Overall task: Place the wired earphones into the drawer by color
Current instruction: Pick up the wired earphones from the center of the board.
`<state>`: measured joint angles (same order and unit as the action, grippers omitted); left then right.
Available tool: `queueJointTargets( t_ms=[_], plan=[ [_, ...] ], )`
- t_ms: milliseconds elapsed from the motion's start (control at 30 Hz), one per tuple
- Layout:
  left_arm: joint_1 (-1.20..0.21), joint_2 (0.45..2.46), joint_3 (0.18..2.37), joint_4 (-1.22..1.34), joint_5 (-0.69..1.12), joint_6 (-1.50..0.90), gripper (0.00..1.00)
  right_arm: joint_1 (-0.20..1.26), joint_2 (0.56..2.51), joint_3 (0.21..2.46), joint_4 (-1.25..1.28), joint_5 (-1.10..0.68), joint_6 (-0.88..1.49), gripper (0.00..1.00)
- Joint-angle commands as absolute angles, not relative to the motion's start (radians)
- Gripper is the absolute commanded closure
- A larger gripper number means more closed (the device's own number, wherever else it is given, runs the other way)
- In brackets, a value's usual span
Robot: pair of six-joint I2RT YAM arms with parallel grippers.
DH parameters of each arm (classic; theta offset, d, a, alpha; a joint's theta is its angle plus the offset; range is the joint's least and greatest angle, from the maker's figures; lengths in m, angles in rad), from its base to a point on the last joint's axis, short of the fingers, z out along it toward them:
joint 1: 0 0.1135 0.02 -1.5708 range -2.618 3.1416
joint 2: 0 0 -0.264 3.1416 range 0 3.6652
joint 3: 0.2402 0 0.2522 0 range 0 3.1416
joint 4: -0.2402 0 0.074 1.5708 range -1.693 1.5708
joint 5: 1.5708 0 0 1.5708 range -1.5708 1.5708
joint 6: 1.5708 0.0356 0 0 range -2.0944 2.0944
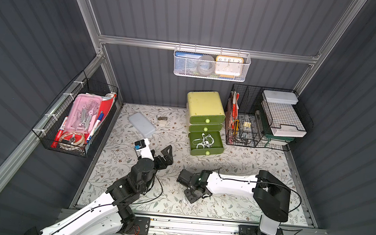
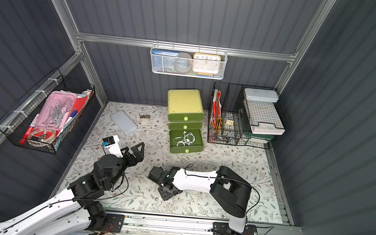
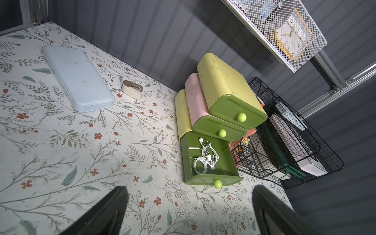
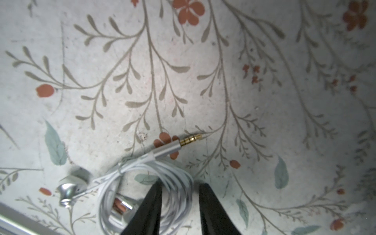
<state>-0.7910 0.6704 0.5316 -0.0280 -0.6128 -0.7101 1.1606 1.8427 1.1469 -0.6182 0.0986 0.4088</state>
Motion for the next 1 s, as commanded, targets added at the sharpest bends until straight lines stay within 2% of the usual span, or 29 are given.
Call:
queueJointTargets(
  t_ms=[0,200,533,967],
  plan=[
    [-0.785,0.653,0.518,-0.038,-0.631,-0.721,0.01,1.164,1.869,1.159,-0.655,0.117,0.414,0.69],
    [-0.785,0.657,0.517,-0.035,-0.629,-0.721,0.01,1.163,1.865,1.16,-0.672,0.125,0.422,0.81],
    [-0.785,0.66,0.515,-0.032,-0.627,-0.719,0.01,1.163,1.83,1.157,-0.68,0.143,0.426,0.94],
    [-0.785,0.658,0.506,-0.022,-0.621,-0.719,0.01,1.161,1.735,1.168,-0.721,0.194,0.432,1.0]
  ],
)
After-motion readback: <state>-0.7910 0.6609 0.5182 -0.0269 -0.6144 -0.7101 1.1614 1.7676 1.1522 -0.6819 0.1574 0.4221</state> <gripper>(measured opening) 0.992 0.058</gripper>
